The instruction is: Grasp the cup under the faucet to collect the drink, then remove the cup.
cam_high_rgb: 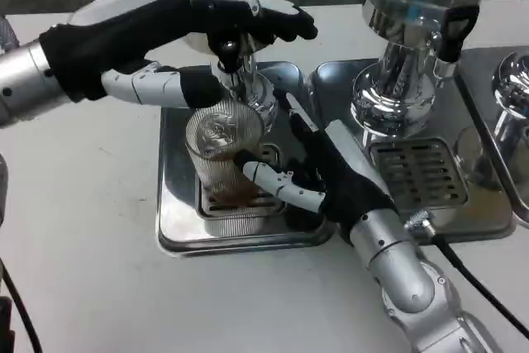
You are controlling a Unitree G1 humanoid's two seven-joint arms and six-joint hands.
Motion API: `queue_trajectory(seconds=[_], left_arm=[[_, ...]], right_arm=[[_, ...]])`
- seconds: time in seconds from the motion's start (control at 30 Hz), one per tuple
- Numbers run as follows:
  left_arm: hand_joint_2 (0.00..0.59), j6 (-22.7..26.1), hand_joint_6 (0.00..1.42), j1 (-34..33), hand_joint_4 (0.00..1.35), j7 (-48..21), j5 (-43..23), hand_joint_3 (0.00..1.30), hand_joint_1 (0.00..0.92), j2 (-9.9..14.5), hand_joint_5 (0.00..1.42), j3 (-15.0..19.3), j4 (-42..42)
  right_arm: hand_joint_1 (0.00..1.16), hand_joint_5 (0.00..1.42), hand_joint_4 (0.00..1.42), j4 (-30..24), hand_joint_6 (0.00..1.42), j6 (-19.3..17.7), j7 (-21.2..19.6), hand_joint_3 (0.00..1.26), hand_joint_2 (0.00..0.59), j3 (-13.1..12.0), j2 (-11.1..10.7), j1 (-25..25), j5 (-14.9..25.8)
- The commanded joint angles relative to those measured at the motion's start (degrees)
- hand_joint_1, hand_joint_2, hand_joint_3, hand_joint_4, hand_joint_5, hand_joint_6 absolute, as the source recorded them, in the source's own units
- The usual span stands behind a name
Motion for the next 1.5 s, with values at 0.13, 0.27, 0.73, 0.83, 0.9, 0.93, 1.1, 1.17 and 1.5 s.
queue_trajectory(seconds=[0.13,0.27,0.73,0.83,0.9,0.93,1.1,1.17,1.5], left_arm=[[0.09,-0.07,0.29,1.45,0.18,0.11,0.56,0.29,0.0,0.44,0.23,-0.63,-0.75],[0.091,-0.07,0.29,1.47,0.18,0.08,0.5,0.29,0.0,0.48,0.23,-0.64,-0.8],[0.091,-0.38,0.29,1.62,0.19,0.72,0.73,0.29,0.0,0.58,0.23,-0.61,-0.72],[0.092,-0.33,0.29,1.65,0.19,0.9,0.87,0.29,0.0,0.61,0.23,-0.65,-0.72],[0.092,-0.4,0.29,1.63,0.19,1.04,0.94,0.29,0.0,0.65,0.23,-0.64,-0.63],[0.092,-0.4,0.29,1.65,0.19,1.07,0.93,0.29,0.0,0.66,0.23,-0.63,-0.63],[0.092,-1.1,0.29,1.6,0.19,1.19,1.26,0.29,0.0,0.85,0.23,-0.74,-0.65],[0.092,-1.66,0.29,1.69,0.19,1.14,1.41,0.29,0.0,0.91,0.23,-0.91,-0.8],[0.092,-7.17,0.29,2.17,0.19,3.43,4.06,0.29,0.0,1.7,0.23,-2.41,-1.07]], right_arm=[[0.42,0.0,0.0,1.96,0.0,-1.63,-0.46,0.0,0.226,-0.88,0.31,-1.79,0.65],[0.42,0.0,0.0,2.65,0.0,-1.83,-0.62,0.0,0.231,-1.07,0.44,-2.19,0.74],[0.41,0.0,0.0,3.87,0.0,-2.05,-0.96,0.0,0.234,-1.65,0.48,-3.05,1.03],[0.4,0.0,0.0,3.8,0.0,-2.03,-1.03,0.0,0.234,-1.76,0.45,-3.07,1.06],[0.4,0.0,0.0,3.73,0.0,-2.04,-1.13,0.0,0.234,-1.78,0.45,-3.07,1.03],[0.4,0.0,0.0,3.68,0.0,-2.02,-1.15,0.0,0.234,-1.77,0.45,-3.06,1.01],[0.4,0.0,0.0,3.36,0.0,-1.91,-1.24,0.0,0.235,-1.78,0.47,-2.88,1.0],[0.4,0.0,0.0,3.24,0.0,-1.86,-1.25,0.0,0.235,-1.83,0.46,-2.79,1.03],[0.4,0.0,0.0,2.6,0.0,-1.58,-1.49,0.0,0.235,-2.09,0.4,-2.38,0.97]])
